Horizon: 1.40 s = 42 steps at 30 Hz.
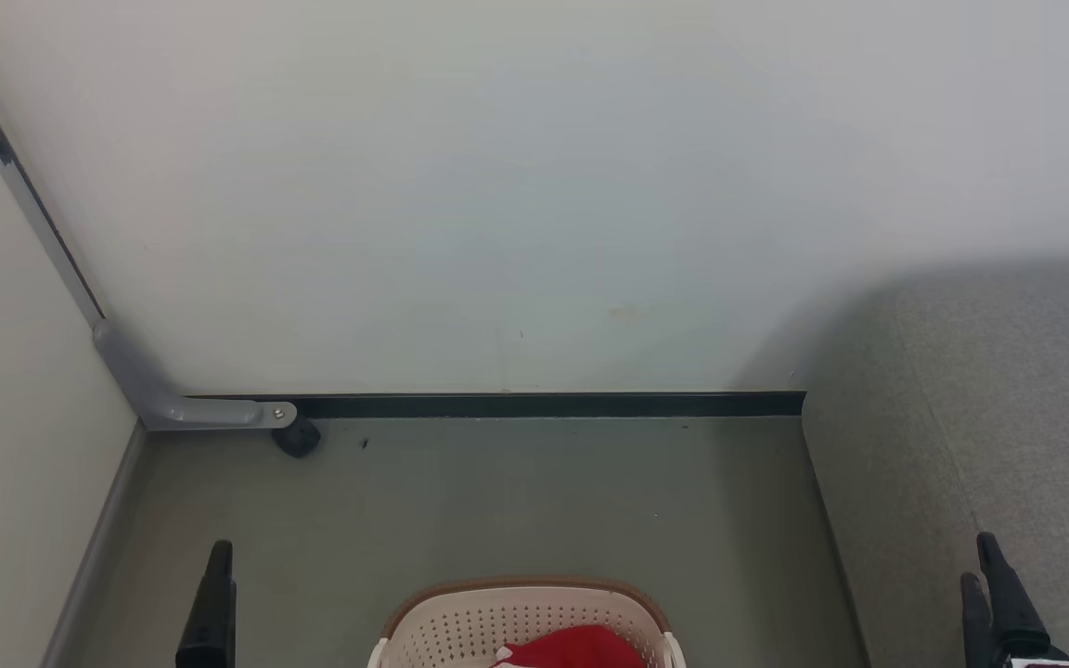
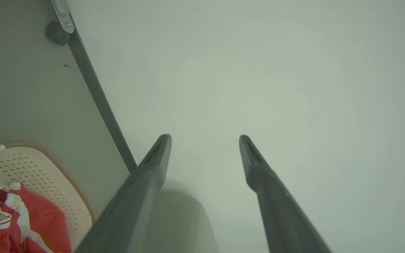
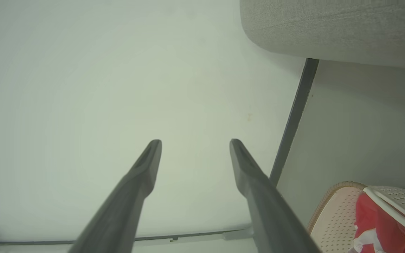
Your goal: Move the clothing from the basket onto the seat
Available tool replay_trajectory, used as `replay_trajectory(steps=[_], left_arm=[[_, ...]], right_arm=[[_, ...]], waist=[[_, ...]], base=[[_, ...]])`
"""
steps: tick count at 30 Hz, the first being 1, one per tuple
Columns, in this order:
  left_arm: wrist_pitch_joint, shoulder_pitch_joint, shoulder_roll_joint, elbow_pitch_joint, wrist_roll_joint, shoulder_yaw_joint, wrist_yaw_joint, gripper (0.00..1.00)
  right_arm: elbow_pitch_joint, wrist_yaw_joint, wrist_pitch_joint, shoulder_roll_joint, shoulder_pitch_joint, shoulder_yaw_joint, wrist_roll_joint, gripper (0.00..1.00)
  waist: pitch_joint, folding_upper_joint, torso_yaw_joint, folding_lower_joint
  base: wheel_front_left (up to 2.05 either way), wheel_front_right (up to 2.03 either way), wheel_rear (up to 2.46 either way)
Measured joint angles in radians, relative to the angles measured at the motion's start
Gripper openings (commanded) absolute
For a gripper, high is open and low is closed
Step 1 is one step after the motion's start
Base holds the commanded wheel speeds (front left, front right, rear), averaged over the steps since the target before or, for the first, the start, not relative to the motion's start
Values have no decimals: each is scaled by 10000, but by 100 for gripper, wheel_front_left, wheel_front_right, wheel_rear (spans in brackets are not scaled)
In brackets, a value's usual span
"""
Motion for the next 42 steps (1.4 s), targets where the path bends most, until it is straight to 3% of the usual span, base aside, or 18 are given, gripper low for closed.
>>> replay_trajectory(steps=[16,31,42], left_arm=[[-617,-1,353,-625,2040,-566,393,100],[-1145,-7,903,-995,4617,-1409,1011,100],[-1540,-13,1329,-1133,6573,-1962,1473,100]], right_arm=[[-853,2,-545,-732,5,708,-1896,100],[-1089,-13,-1260,-1801,4,1509,-4870,100],[-1147,-362,-1685,-2353,0,2123,-6819,100]], waist=[[19,0,-34,0],[89,0,-58,0],[113,0,-77,0]], base=[[0,0,0],[0,0,0],[0,0,0]])
